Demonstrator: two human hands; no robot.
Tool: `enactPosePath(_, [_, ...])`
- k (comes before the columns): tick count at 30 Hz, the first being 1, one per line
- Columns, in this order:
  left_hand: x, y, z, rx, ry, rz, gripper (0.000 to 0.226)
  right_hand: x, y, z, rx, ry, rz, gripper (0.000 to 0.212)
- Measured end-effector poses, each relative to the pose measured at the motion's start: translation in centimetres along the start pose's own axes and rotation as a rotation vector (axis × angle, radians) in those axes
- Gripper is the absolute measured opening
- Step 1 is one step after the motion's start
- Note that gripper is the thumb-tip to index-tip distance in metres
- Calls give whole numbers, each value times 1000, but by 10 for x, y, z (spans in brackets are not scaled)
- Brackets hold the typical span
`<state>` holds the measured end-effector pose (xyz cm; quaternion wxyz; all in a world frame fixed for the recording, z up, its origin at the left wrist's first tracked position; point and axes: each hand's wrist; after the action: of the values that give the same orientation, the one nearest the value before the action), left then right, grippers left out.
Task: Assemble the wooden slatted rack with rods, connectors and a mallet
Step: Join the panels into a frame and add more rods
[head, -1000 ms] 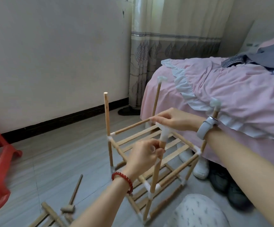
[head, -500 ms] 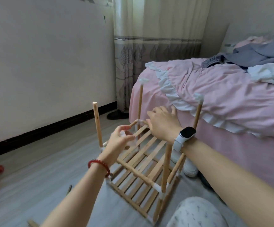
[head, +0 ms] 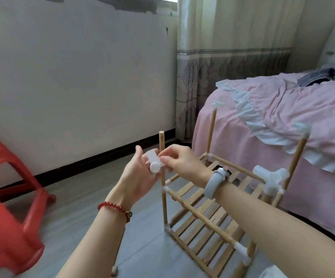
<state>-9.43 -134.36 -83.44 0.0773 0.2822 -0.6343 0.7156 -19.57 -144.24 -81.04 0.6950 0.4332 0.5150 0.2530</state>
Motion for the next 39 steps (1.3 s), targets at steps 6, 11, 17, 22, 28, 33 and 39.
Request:
enactPosePath(6, [-33, 0, 24, 1, -288, 323, 33, -8, 1, 24, 198, -254, 841, 25])
enactPosePath(11, [-58, 4, 76, -41, -234, 809, 63, -19, -14, 54, 202, -352, 1038, 16])
enactPosePath(17, [-66, 3, 145, 11, -145, 954, 48, -34, -19, 84, 164, -364, 1201, 16])
enactPosePath(22, [-71, 4, 161, 68, -133, 1012, 14, -55, -19, 93, 94, -376, 1272, 11])
enactPosePath(28, [-58, 13, 138, 103, -192, 1040, 9, -48, -26, 94, 126, -399, 1234, 27])
enactPosePath(33, [-38, 27, 88, 182, -279, 1058, 11, -43, -22, 74, 106, -283, 946, 46])
enactPosePath(39, [-21, 38, 22, 218, -337, 1064, 13, -23, -20, 40, 27, -121, 569, 35])
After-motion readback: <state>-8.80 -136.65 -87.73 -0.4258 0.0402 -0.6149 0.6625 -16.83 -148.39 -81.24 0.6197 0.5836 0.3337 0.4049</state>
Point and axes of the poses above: each hand's wrist, its own z-axis towards the middle knuckle, its own x-axis out of the palm, y = z × x, and after that the axes turned 13 degrees about y, right-handed
